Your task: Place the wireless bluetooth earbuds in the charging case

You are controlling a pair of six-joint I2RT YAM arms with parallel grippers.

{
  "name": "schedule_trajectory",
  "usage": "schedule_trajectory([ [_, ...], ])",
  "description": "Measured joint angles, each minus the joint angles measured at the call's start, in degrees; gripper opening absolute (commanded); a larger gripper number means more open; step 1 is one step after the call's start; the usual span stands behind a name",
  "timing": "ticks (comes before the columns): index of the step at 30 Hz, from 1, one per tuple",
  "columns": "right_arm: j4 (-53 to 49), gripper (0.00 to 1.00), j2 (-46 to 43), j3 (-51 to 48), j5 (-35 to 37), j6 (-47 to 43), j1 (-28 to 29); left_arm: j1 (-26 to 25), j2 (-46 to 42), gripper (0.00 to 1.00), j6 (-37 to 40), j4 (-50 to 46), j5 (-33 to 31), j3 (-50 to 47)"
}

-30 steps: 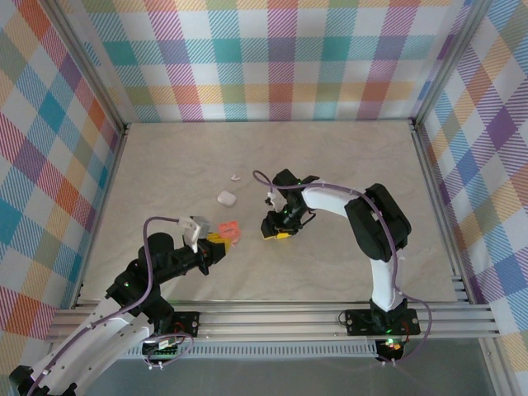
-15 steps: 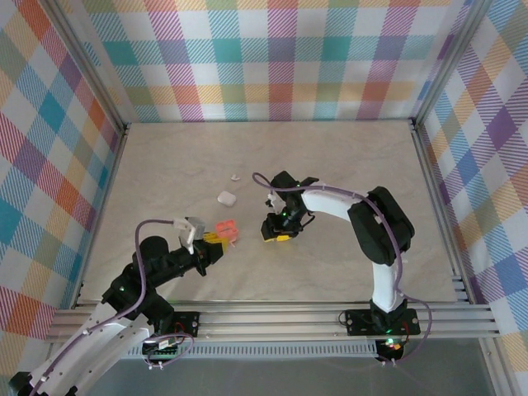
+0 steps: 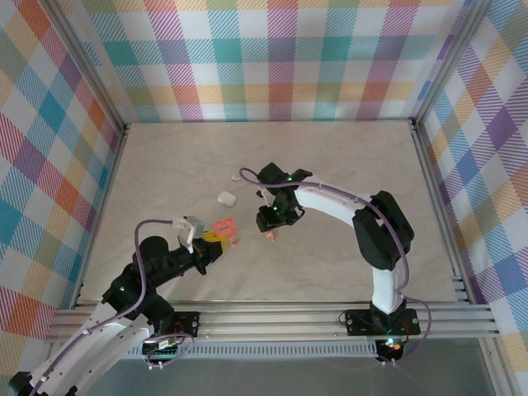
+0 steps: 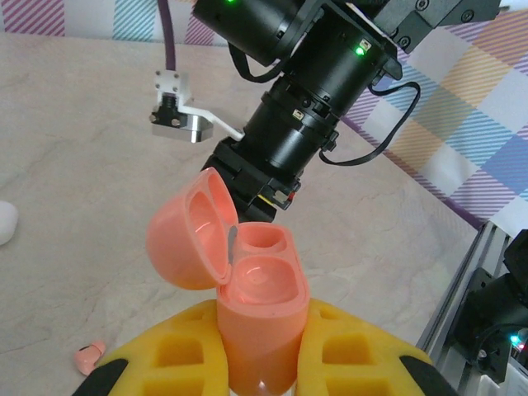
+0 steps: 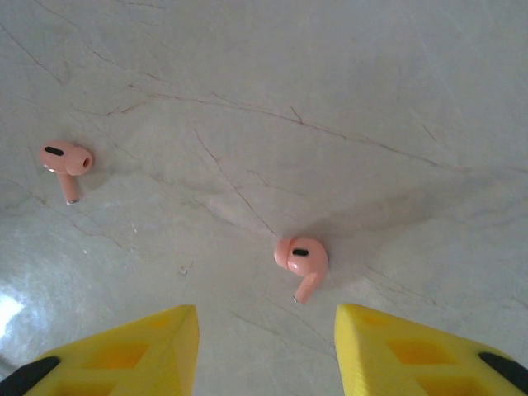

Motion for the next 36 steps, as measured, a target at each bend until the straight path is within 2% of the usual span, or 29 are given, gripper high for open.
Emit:
schedule_trajectory([
  [10, -3.2, 0.47, 6.5, 2.3, 2.6, -2.6, 1.3, 0.0, 0.6, 0.00, 0.0, 0.1, -0.3, 0.0],
  [26, -4.6, 0.46, 9.3, 4.6, 3.4, -3.5, 1.7, 0.0, 1.3, 0.00, 0.0, 0.1, -0.5, 0.0],
  [36, -6.0, 0.41, 10.3, 6.1, 5.0, -3.5, 1.9, 0.0, 0.7, 0.00, 0.0, 0.0, -0.5, 0.0],
])
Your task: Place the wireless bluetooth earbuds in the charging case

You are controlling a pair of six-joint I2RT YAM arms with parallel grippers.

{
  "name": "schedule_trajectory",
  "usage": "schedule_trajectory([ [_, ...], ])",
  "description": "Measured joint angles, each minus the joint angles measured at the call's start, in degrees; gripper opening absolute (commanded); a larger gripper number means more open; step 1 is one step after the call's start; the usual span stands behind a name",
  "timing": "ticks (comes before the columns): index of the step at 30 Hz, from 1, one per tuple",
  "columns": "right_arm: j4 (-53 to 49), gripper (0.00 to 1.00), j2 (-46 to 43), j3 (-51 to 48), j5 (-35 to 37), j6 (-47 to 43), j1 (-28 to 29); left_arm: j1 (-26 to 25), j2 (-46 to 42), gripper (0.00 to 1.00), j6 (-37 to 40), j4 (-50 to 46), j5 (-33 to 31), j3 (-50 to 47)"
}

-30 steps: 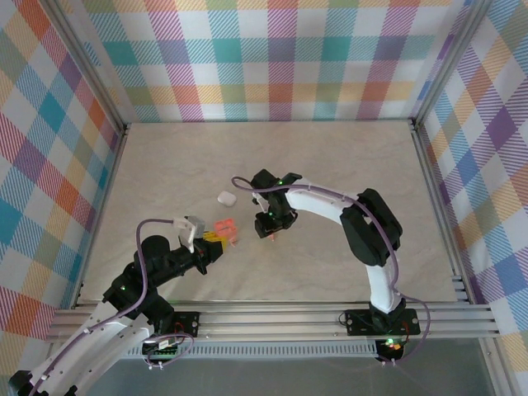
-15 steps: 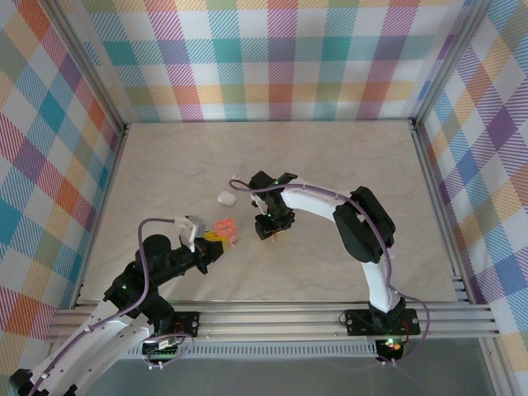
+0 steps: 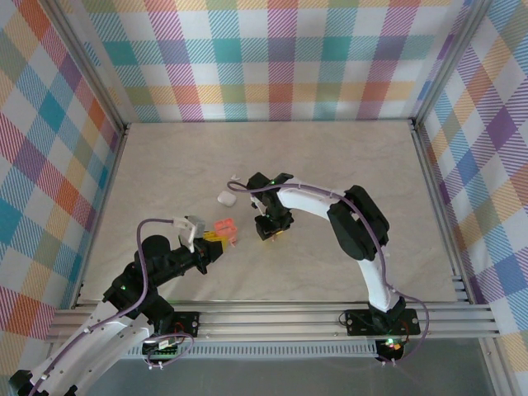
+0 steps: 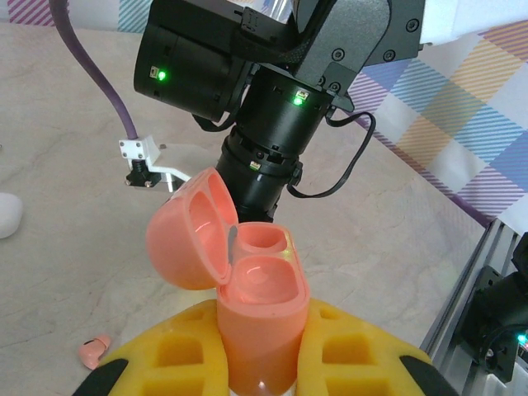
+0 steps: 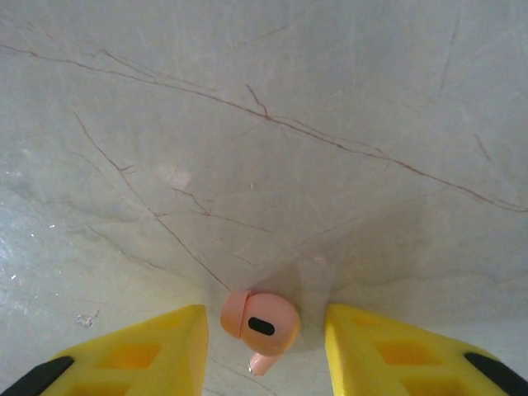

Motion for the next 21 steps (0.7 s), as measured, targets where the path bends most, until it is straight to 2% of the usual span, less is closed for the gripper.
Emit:
schedule_trajectory([
  [8, -0.6, 0.36, 0.3, 0.5, 0.7, 0.0, 0.0, 0.0, 0.0, 0.00, 0.0, 0.0, 0.0, 0.0],
  [13, -0.6, 0.28, 0.3, 0.5, 0.7, 0.0, 0.0, 0.0, 0.0, 0.00, 0.0, 0.0, 0.0, 0.0],
  [21, -0.6, 0.25, 0.3, 0.7, 0.7, 0.0, 0.1, 0.0, 0.3, 0.00, -0.3, 0.1, 0.1, 0.0],
])
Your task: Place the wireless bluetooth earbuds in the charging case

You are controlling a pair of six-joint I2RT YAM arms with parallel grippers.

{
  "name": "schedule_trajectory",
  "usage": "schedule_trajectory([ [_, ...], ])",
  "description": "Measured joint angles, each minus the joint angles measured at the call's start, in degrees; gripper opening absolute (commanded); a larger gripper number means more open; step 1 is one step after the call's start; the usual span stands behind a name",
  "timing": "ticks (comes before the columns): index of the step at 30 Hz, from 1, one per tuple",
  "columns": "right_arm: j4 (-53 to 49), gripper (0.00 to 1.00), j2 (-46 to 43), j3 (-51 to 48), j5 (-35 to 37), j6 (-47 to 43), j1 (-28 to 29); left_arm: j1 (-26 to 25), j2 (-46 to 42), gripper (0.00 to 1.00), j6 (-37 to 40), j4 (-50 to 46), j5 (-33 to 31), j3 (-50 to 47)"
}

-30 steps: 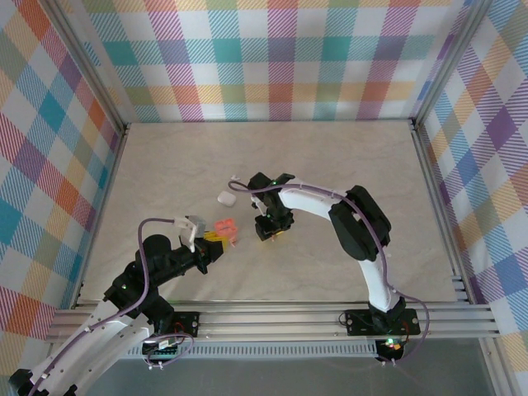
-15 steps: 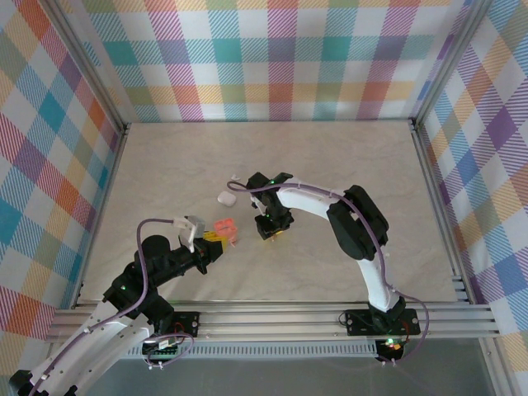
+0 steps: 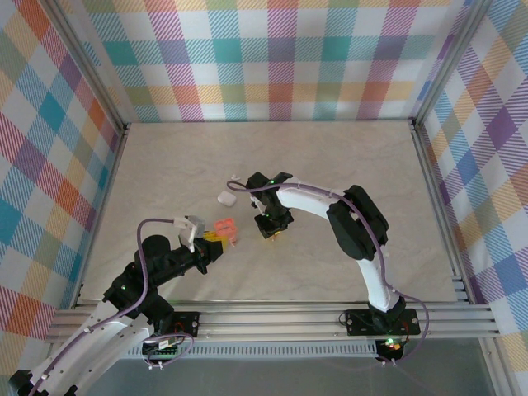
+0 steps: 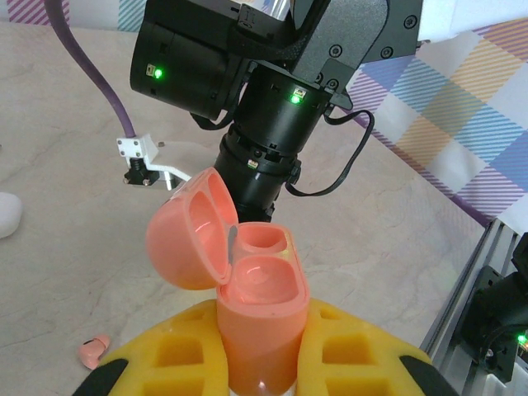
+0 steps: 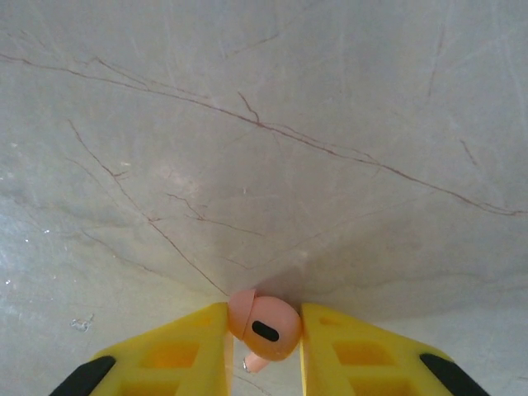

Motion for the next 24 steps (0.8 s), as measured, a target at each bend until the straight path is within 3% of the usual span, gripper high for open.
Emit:
schedule_trajectory([
  [10, 0.8, 0.18, -1.4, -0.9, -0.1, 0.2, 0.0, 0.0, 3.4, 0.00, -0.8, 2.9, 1.7, 0.0],
  [24, 1.1, 0.17, -13.9, -3.8, 0.5, 0.3, -0.1, 0.0, 12.4, 0.00, -2.1, 9.7, 5.3, 0.5],
])
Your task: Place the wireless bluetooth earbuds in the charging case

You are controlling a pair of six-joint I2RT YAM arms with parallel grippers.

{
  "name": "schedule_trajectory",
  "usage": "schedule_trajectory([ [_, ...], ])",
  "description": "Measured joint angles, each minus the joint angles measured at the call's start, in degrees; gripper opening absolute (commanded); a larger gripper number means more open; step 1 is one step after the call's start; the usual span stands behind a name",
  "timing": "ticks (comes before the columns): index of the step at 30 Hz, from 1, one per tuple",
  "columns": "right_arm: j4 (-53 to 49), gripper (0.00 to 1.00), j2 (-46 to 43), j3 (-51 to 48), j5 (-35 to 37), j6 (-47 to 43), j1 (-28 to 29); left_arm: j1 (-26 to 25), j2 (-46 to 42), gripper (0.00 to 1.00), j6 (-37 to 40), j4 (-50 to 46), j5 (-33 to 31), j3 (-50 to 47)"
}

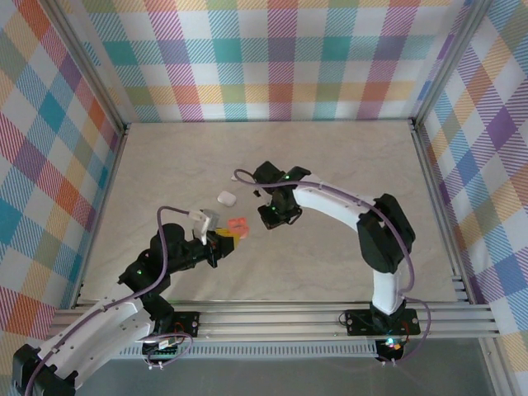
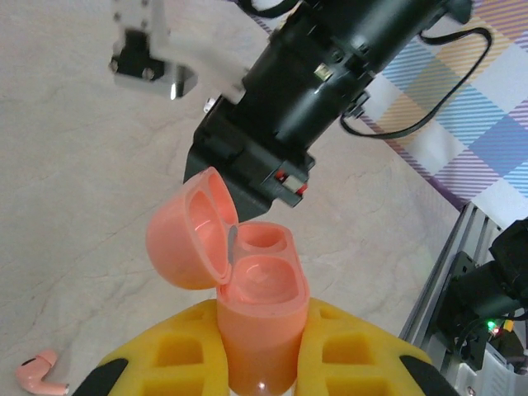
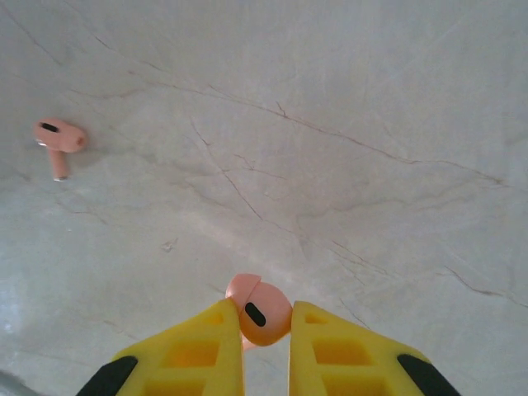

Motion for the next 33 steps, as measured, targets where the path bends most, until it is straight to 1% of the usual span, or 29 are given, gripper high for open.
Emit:
schedule_trajectory([
  [7, -0.3, 0.17, -10.1, 0.0, 2.2, -0.1, 0.0, 0.0, 1.4, 0.00, -0.7, 4.5, 0.2, 0.0],
  [13, 0.6, 0.16, -17.9, 0.1, 3.5, -0.1, 0.0, 0.0, 6.5, 0.00, -1.5, 11.9, 0.7, 0.0],
  [16, 4.1, 0.16, -22.1, -1.0, 2.7, -0.5, 0.0, 0.0, 8.9, 0.00, -1.5, 15.2, 1.3, 0.1],
  [21, 10.9, 0.15, -30.2, -6.2, 0.8, -1.2, 0.0, 0.0, 12.4, 0.00, -1.3, 18.2, 2.3, 1.8],
  [26, 16.1, 0.14, -34.0, -9.7, -0.2, -2.9, 0.5, 0.0, 14.1, 0.00, -1.0, 22.1, 3.5, 3.0],
  [33, 18.7, 0.14, -34.2, -10.0, -2.1, -6.8, 2.6, -0.4, 14.0, 0.00, 2.2, 26.1, 4.3, 3.0],
])
